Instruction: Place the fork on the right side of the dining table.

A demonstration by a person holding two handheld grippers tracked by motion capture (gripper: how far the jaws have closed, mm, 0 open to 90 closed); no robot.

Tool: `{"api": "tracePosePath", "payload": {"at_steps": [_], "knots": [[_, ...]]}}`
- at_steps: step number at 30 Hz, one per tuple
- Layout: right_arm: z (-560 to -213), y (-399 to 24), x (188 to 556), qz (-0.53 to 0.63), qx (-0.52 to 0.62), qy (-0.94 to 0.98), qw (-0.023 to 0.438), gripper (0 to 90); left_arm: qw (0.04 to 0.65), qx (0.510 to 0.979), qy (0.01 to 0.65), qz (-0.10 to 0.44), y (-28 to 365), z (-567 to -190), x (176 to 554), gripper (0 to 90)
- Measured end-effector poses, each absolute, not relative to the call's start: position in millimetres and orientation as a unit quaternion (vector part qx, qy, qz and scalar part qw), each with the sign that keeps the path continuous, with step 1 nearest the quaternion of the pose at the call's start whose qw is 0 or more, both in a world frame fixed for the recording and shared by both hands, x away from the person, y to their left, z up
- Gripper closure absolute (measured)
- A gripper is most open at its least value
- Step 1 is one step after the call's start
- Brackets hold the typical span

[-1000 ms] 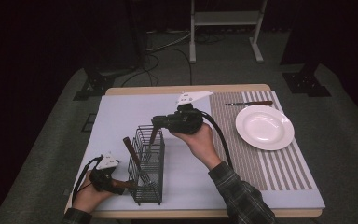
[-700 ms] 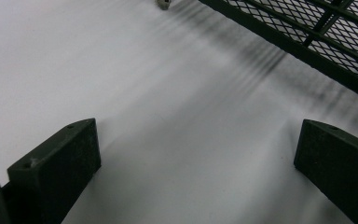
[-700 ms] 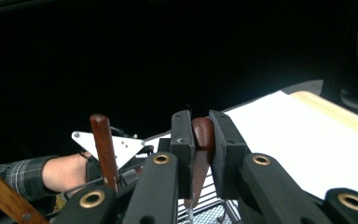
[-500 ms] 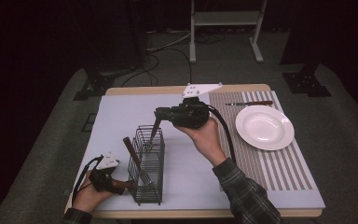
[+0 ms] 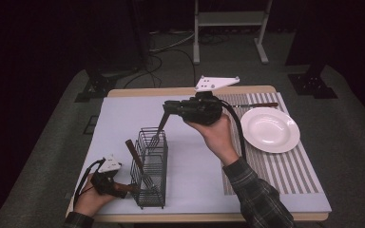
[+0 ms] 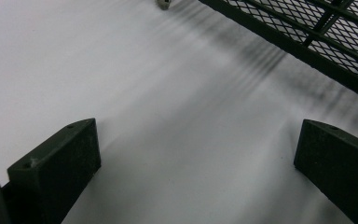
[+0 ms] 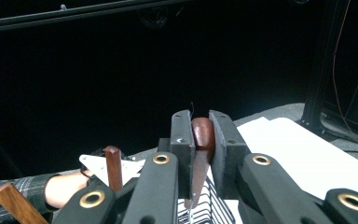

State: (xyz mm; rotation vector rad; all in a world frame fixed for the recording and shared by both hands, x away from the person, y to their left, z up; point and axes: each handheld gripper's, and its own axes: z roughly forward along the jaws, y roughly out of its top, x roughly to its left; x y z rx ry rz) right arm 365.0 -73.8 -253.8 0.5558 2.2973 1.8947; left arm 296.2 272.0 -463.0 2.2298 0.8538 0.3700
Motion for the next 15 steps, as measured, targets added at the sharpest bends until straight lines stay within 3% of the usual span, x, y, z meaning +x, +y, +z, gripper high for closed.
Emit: {"api": "tracePosePath", "payload": {"at_steps": [15], "knots": [[-235,-93,358,0.639,0.184,0.743,0.08,80.2,0.353,0.863,0.33,0.144,272,-463,296,0.0]]}}
